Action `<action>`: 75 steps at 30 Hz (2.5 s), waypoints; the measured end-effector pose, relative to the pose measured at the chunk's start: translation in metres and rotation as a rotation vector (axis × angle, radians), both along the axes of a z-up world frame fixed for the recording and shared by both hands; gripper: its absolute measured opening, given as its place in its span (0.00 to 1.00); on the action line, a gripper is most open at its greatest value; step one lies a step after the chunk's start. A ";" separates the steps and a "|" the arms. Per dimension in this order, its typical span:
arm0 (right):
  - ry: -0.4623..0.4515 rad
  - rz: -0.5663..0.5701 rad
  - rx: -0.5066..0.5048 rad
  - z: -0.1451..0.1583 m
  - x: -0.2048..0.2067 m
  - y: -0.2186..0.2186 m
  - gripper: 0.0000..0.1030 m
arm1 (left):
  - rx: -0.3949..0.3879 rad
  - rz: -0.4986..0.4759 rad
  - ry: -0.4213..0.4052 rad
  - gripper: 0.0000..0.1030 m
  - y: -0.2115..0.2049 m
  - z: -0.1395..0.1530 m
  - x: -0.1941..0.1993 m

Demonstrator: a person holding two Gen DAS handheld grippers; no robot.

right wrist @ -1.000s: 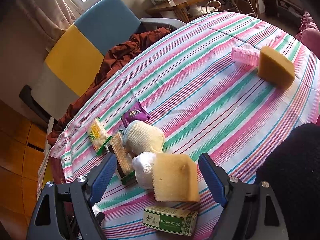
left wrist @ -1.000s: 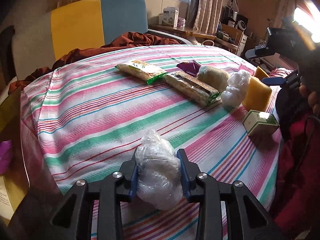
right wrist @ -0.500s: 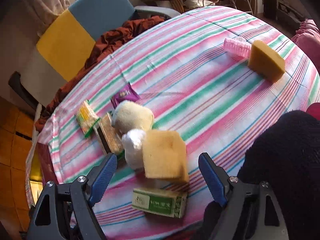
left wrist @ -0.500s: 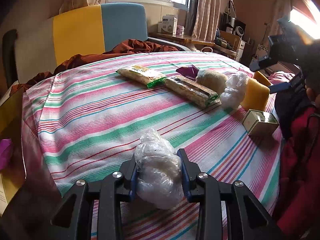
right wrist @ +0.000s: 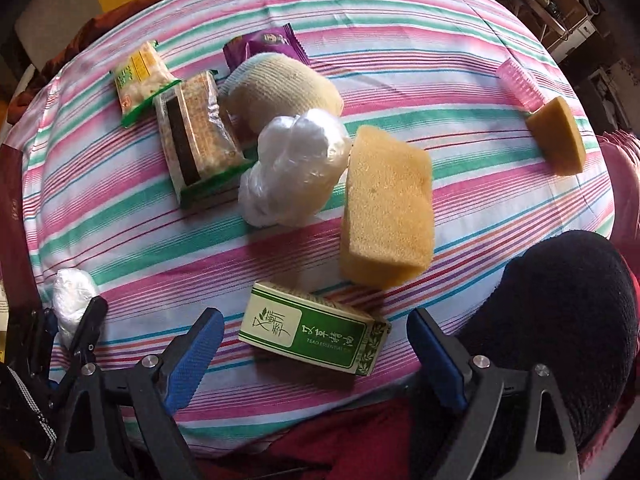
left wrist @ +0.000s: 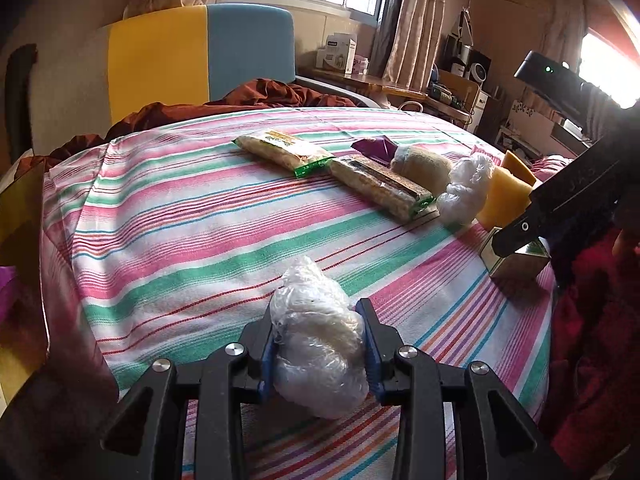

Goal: Organize objects
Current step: 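Lift the plastic bundle with the left gripper while the right gripper moves to the green box, then lower the bundle into the gold tray and open the left gripper while the right gripper grasps the green box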

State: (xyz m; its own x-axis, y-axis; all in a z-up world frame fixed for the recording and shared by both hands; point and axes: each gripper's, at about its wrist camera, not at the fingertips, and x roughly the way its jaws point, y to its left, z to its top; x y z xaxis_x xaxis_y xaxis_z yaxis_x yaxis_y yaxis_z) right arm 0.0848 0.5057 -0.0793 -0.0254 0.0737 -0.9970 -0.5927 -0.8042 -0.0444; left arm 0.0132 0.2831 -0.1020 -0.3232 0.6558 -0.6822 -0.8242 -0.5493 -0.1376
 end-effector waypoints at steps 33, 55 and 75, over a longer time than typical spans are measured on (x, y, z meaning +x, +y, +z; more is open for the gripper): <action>0.362 0.178 -0.007 -0.003 -0.038 -0.049 0.75 | -0.048 0.033 -0.015 0.34 -0.015 0.010 0.007; 0.364 0.221 0.035 -0.002 -0.044 -0.061 0.75 | 0.076 0.653 0.016 0.34 -0.226 0.114 -0.105; 0.448 0.315 0.084 0.014 -0.047 -0.080 0.75 | -0.029 0.884 0.011 0.61 -0.286 0.087 -0.168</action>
State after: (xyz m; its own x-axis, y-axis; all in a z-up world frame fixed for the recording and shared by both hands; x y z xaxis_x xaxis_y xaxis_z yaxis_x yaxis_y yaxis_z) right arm 0.0383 0.4256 -0.0653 -0.4796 0.0731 -0.8744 -0.2999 -0.9502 0.0851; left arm -0.1544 -0.0024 -0.0149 -0.7105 0.1454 -0.6885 -0.0974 -0.9893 -0.1084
